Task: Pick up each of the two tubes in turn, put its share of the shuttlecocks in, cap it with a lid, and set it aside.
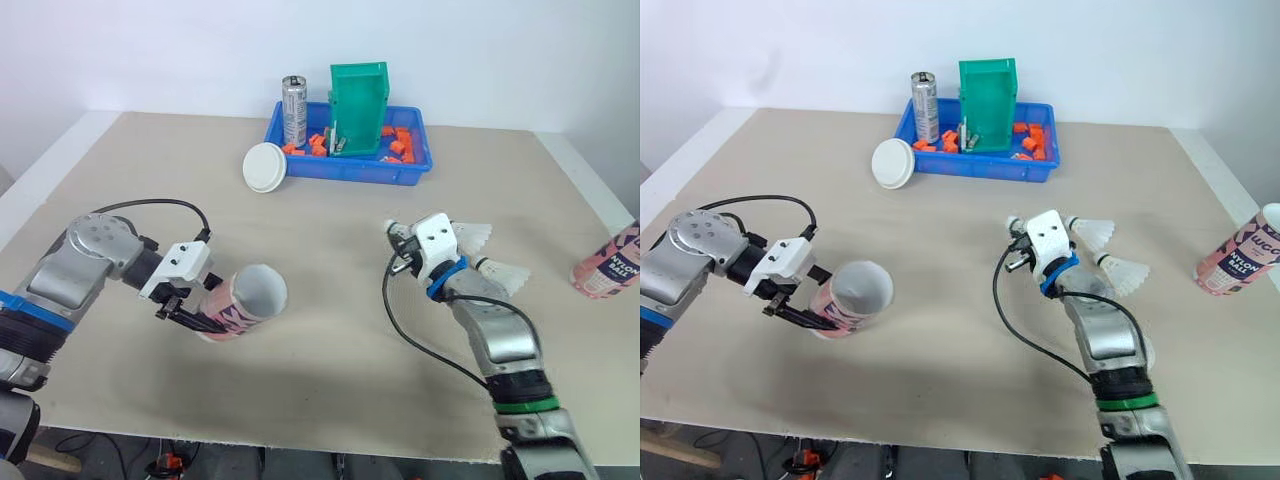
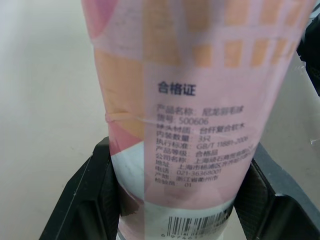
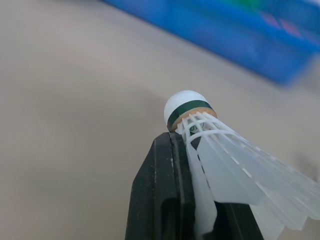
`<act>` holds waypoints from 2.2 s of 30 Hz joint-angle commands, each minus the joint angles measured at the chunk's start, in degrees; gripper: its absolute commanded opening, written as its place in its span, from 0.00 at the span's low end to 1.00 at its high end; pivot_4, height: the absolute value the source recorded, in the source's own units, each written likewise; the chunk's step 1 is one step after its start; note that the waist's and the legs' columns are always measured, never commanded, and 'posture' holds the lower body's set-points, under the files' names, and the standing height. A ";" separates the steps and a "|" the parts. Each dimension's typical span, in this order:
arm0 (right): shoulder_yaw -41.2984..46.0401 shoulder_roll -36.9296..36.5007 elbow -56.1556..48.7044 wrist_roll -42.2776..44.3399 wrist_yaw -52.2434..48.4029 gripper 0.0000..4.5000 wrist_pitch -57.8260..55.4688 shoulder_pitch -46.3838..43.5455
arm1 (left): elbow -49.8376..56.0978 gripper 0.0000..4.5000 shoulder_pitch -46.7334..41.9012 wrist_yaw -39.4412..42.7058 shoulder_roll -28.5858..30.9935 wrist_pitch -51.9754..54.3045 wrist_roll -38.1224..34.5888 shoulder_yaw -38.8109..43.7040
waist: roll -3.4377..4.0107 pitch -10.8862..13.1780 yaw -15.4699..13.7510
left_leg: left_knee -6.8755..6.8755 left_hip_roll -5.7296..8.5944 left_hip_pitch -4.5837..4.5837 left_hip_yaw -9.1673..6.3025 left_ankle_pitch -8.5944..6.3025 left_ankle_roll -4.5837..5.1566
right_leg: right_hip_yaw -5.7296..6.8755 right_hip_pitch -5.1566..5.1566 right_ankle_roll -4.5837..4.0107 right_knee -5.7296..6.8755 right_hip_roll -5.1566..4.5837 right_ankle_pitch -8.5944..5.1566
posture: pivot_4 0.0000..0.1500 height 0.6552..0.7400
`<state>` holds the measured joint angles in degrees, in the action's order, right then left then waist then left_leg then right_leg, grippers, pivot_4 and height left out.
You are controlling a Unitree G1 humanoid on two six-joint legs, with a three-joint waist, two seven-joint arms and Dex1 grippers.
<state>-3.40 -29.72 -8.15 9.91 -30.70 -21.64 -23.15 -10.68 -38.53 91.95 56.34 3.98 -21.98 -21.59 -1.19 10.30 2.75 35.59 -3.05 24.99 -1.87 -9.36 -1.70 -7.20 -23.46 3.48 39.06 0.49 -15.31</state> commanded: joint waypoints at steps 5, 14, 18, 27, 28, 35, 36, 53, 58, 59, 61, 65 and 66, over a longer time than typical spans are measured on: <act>-4.48 -11.11 -19.42 11.15 -23.35 0.01 -2.30 -8.95 | -3.60 0.61 -0.01 0.55 -1.97 -0.06 -0.20 -4.66 | 0.06 -0.07 0.02 | -0.01 -0.03 -0.28 0.04 -0.03 0.02 | 0.00 0.20 -0.31 0.01 0.00 -0.13 | 1.00 0.95; -12.69 -10.48 -17.24 10.13 -35.45 0.01 1.37 -20.40 | -7.80 0.61 -2.65 0.55 -4.05 0.32 -0.48 -6.52 | 0.13 -0.14 -0.22 | 0.08 0.05 -0.25 0.14 0.01 0.02 | 0.00 0.19 -0.28 0.01 -0.13 -0.11 | 1.00 0.95; -15.70 -9.05 -14.66 7.24 -37.14 0.01 3.22 -23.13 | -7.80 0.61 -2.88 0.55 -4.36 1.10 -0.91 -6.28 | 0.14 -0.15 -0.15 | 0.10 0.04 -0.27 0.15 0.01 0.02 | 0.00 0.19 -0.30 0.01 -0.13 -0.08 | 1.00 0.95; -20.67 -8.07 -9.53 1.58 -42.74 0.49 5.80 -27.73 | -6.16 0.61 -3.73 0.55 -5.68 2.72 -1.10 -4.25 | 0.16 -0.15 -0.26 | 0.10 0.05 -0.20 0.14 0.02 0.01 | 0.02 0.13 -0.28 0.04 -0.14 -0.10 | 1.00 0.95; -20.25 -8.05 -9.58 1.97 -43.21 0.59 5.66 -27.86 | -6.06 0.61 -3.78 0.55 -5.82 2.85 -1.03 -4.02 | 0.16 -0.15 -0.26 | 0.10 0.05 -0.20 0.14 0.02 0.01 | 0.02 0.13 -0.28 0.04 -0.14 -0.10 | 1.00 0.95; -8.46 -10.44 -7.90 12.59 -45.19 0.82 -0.14 -29.39 | -4.88 0.61 -3.48 0.55 -7.47 4.03 -1.82 -0.78 | 0.16 -0.14 -0.40 | 0.18 0.06 -0.08 0.11 0.02 0.01 | 0.06 0.10 -0.27 0.04 -0.16 -0.09 | 1.00 0.95; -6.95 -11.27 -8.13 13.77 -45.20 0.82 -1.05 -28.75 | -4.55 0.61 -3.27 0.55 -7.67 4.37 -1.99 -0.29 | 0.15 -0.14 -0.46 | 0.20 0.07 -0.04 0.10 0.02 0.01 | 0.09 0.10 -0.25 0.04 -0.19 -0.10 | 1.00 0.95; 25.94 -23.38 -7.17 8.25 -22.44 0.82 -9.33 9.83 | 0.66 0.61 1.82 -1.97 -13.59 7.35 -4.01 10.36 | 0.04 -0.07 -0.42 | -0.01 0.16 0.14 0.04 -0.01 0.03 | 0.20 -0.02 0.09 0.02 -0.28 -0.18 | 1.00 0.95; 36.06 -22.17 -6.80 10.56 -23.22 0.82 -10.27 22.55 | -0.02 0.61 2.95 -1.77 -15.83 8.42 -2.84 9.65 | 0.04 -0.07 -0.16 | 0.07 0.19 0.08 0.04 -0.02 0.04 | 0.19 0.10 0.16 0.01 -0.29 -0.17 | 1.00 0.95; 37.20 -22.26 -6.39 11.11 -23.42 0.82 -10.33 23.73 | -0.09 0.61 3.09 -1.60 -15.95 8.38 -2.41 9.41 | 0.05 -0.06 0.04 | 0.09 0.19 0.07 0.04 -0.02 0.04 | 0.19 0.10 0.17 0.01 -0.29 -0.15 | 1.00 0.95; 39.36 -22.90 -4.14 11.79 -23.78 0.82 -10.41 25.36 | -0.66 0.61 3.20 -1.10 -16.09 8.00 -1.14 8.70 | 0.04 -0.06 0.26 | 0.13 0.19 0.02 0.10 -0.01 0.04 | 0.13 0.10 0.18 0.01 -0.29 -0.04 | 1.00 0.95; 36.48 -23.21 -0.20 10.77 -22.97 0.82 -9.75 25.19 | -1.43 0.61 3.02 0.10 -16.20 8.46 0.17 8.14 | -0.01 -0.04 0.31 | 0.24 0.18 -0.04 0.14 0.09 0.13 | 0.10 0.14 -0.07 0.01 -0.29 0.04 | 1.00 0.95; 34.62 -22.95 0.74 10.06 -22.30 0.82 -9.40 24.44 | -1.47 0.61 2.95 0.34 -15.86 8.48 0.40 7.69 | -0.01 -0.04 0.32 | 0.24 0.18 -0.04 0.15 0.14 0.18 | 0.09 0.13 -0.10 0.01 -0.29 0.09 | 1.00 0.95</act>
<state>32.38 -52.16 -7.56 20.45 -53.59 -32.13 2.16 -12.75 -35.13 91.62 39.82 12.40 -21.68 -13.84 -1.21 10.27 3.06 35.83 -2.87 24.94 -1.72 -9.19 -1.49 -7.11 -23.33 3.39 39.07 0.20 -15.18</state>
